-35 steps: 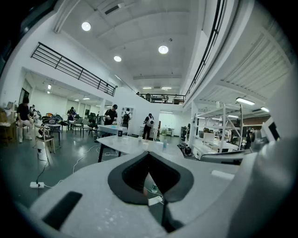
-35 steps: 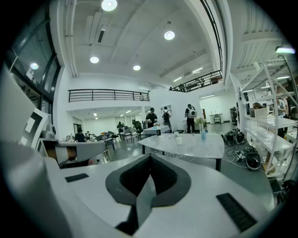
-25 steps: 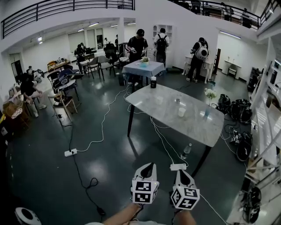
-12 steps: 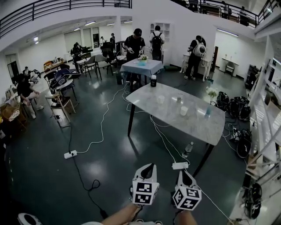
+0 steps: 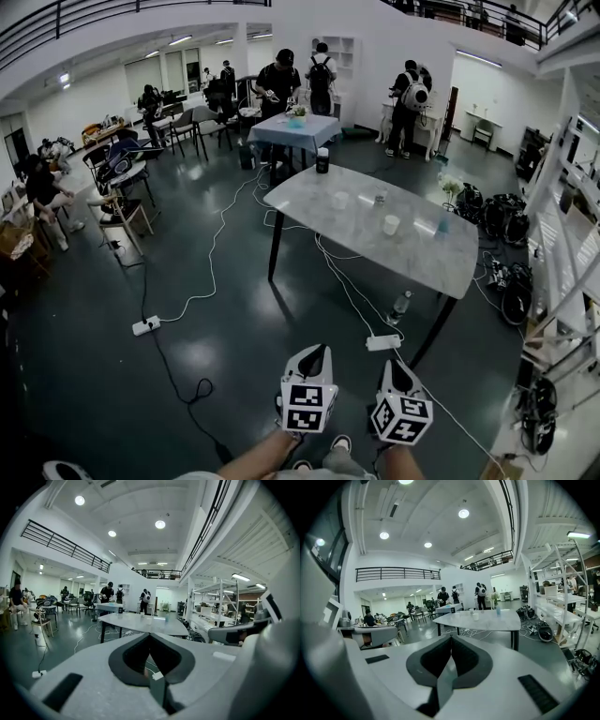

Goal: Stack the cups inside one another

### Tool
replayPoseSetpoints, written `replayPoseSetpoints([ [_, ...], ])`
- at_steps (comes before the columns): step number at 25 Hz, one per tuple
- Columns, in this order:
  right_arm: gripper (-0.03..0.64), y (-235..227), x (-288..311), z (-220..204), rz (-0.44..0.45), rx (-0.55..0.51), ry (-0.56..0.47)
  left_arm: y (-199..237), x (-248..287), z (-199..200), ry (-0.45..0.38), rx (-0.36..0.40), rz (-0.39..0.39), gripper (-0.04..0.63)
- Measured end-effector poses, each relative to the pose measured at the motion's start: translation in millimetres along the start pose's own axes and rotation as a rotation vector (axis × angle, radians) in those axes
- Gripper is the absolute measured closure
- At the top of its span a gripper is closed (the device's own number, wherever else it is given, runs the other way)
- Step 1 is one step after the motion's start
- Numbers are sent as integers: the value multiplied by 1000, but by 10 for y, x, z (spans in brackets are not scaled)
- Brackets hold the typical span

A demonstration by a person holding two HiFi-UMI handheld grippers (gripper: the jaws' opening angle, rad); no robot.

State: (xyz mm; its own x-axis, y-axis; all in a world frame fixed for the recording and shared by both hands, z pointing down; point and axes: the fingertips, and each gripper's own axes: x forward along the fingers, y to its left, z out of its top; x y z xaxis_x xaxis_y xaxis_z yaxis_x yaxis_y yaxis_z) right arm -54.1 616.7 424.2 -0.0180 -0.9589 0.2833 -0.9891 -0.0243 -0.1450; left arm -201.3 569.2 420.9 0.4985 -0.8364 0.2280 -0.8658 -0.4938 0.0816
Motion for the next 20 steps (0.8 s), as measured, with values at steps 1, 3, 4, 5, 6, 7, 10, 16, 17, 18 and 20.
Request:
replayPoseSetpoints([
  [1, 609, -2, 8, -8, -2, 0, 2, 5, 14, -7, 2, -1, -2, 600],
  [3, 609, -21, 35, -33, -9, 5, 10, 16, 43, -13, 3, 0, -6, 600],
  [4, 609, -32, 58, -45, -11, 8, 13, 26, 63, -12, 3, 2, -7, 600],
  [5, 609, -44, 86, -54, -13, 12, 15, 39, 87, -10, 4, 5, -7, 600],
  [6, 609, -56, 120, -58, -15, 15, 17, 54, 117, -9, 5, 7, -7, 600],
  [7, 609, -68, 156, -59, -16, 18, 18, 68, 151, -10, 6, 9, -7, 600],
  [10, 609, -105, 271, -19, -16, 19, 10, 99, 270, -12, 7, 16, -4, 600],
  [16, 609, -163, 570, 186, 2, 12, -20, 143, 538, 98, -2, 34, 9, 599],
  [17, 609, -184, 621, 221, 3, 13, -25, 140, 588, 126, -7, 41, 8, 600],
  [18, 609, -205, 677, 248, 3, 15, -29, 142, 642, 150, -10, 45, 8, 600],
  [20, 609, -232, 790, 284, 8, 20, -32, 167, 751, 189, -12, 48, 13, 599],
])
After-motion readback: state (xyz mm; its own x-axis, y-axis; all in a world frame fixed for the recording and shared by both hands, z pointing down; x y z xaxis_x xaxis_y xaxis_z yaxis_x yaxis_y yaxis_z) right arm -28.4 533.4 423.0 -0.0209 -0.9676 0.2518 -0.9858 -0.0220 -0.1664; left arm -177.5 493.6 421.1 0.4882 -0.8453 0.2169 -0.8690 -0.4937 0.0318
